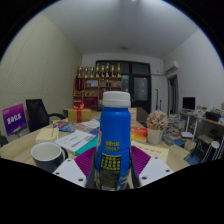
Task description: Pour water
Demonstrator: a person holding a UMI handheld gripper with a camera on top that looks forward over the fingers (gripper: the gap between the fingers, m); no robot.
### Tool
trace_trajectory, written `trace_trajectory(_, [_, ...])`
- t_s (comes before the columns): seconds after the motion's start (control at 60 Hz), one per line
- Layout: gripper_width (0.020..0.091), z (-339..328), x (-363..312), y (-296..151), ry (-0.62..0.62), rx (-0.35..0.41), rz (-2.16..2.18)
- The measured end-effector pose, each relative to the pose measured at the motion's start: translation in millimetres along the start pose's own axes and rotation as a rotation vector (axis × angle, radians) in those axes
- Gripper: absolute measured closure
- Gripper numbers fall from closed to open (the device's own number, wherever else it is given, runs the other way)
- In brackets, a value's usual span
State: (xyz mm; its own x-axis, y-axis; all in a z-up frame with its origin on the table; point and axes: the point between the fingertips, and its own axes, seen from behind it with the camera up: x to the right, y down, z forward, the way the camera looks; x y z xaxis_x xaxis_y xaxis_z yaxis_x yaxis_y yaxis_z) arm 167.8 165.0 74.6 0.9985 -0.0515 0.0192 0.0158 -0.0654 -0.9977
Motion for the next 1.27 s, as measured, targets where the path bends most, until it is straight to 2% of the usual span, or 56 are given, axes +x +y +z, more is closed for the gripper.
trace_trajectory(0.117, [0.0570, 6, 2, 0, -0.009, -0.006, 0.012])
trace_trajectory(0.133, [0.0569, 8, 19, 4, -0.015, -0.006, 0.013])
trace_trajectory(0.167, [0.0570, 4, -5, -3, -0.006, -0.005, 0.013])
trace_trajectory(0.233, [0.0562, 4, -5, -4, -0.007, -0.003, 0.016])
trace_trajectory(0.417, [0.0469, 0, -2, -8, -0.006, 0.031, 0.070])
trace_trajectory(0.483, [0.0370, -4, -9, -15, -0.027, 0.061, 0.074])
trace_trajectory(0.5, [0.0304, 2, -5, -17, -0.032, 0.070, 0.071])
trace_trajectory(0.517, [0.0297, -7, -7, -17, -0.036, 0.080, 0.065])
trace_trajectory(0.533, [0.0253, -8, -7, -19, -0.036, 0.088, 0.060])
trace_trajectory(0.75, [0.0264, -19, -3, -17, -0.001, 0.085, 0.067])
trace_trajectory(0.967, [0.0267, -59, -7, -14, 0.016, 0.087, 0.069])
trace_trajectory(1.267, [0.0267, -80, -19, -11, -0.030, 0.086, 0.066])
